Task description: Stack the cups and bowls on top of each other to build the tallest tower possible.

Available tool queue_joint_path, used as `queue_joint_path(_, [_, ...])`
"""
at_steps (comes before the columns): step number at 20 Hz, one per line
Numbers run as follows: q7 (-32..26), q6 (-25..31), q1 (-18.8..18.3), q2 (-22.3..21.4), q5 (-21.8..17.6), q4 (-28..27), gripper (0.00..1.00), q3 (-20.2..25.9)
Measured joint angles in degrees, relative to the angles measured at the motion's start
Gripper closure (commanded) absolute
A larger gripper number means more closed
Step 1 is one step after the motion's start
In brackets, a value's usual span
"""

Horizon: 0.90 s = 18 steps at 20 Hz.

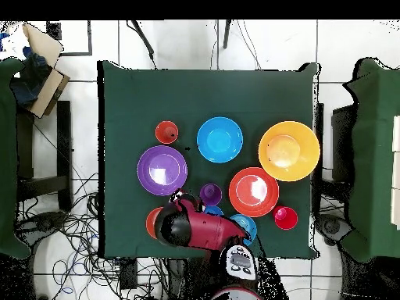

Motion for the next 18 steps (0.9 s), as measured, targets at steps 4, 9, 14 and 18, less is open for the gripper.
queue_joint_path(4, [0.0,0.0,0.7,-0.5,1.5,0.0,0.0,-0.2])
queue_joint_path(9, [0.0,0.0,1.4,-0.6,3.7,0.0,0.0,-0.1])
queue_joint_path(14, [0.0,0.0,1.3,-0.8,5.4,0.1,0.0,0.6])
queue_joint_path(18, [0.0,0.0,0.6,-1.3,6.1,0.3,0.0,2.9])
